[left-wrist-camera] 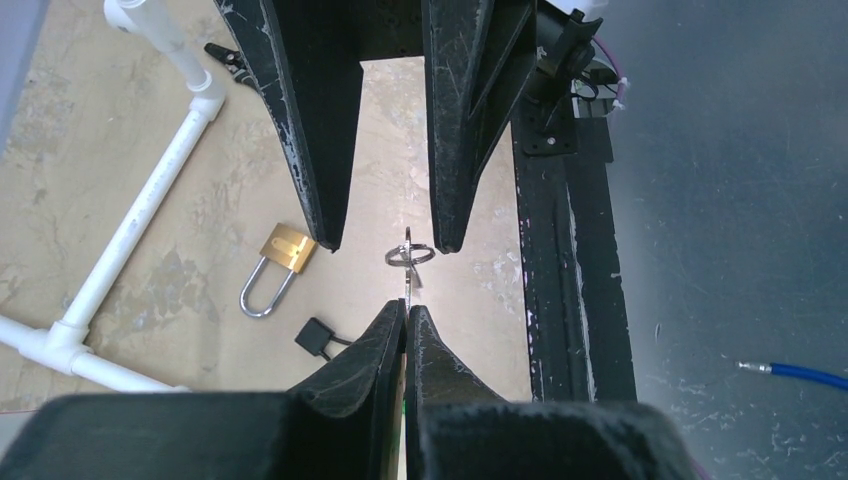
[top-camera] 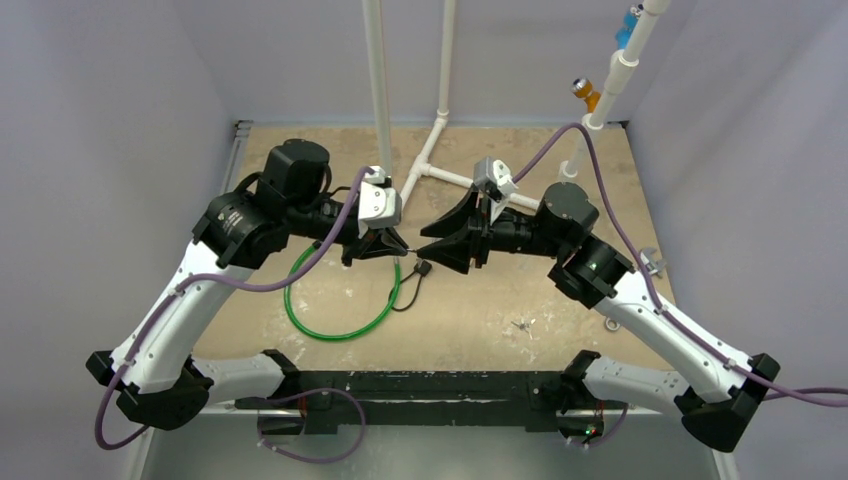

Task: Unlock with the key
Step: Pick up the key from the center of the board.

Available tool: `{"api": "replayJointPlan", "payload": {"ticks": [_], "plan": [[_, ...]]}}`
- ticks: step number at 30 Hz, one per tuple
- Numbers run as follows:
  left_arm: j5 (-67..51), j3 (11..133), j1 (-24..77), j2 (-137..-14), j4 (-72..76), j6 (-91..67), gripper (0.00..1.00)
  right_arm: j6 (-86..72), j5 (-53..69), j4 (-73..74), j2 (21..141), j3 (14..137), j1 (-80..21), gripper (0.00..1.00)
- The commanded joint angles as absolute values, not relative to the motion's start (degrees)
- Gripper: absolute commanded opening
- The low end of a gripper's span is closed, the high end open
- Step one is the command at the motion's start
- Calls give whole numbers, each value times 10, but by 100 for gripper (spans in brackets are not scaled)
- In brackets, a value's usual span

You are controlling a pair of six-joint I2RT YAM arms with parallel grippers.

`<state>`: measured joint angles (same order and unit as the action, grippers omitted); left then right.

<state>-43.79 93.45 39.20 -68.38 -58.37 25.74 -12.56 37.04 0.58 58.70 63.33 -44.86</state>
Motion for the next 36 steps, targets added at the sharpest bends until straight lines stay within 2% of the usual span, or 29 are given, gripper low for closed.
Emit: {"api": "replayJointPlan", "payload": {"ticks": [1,8,13,15,18,36], "plan": [[-452,958,395,-673,-576,252,0,-114,374,-13,582,625,-446,43],[-452,967,395,-678,-574,249,0,-105,384,-6,593,621,-446,39],[-455,968,395,-681,-572,244,0,-106,385,-18,592,619,-446,19],[-458,968,395,-682,-569,241,0,-108,382,-21,592,619,-446,14],[-461,966,396,-684,-565,237,0,-116,382,-30,589,615,-446,0],[-456,965,399,-686,-549,227,0,-137,374,-65,600,593,-447,0]]}}
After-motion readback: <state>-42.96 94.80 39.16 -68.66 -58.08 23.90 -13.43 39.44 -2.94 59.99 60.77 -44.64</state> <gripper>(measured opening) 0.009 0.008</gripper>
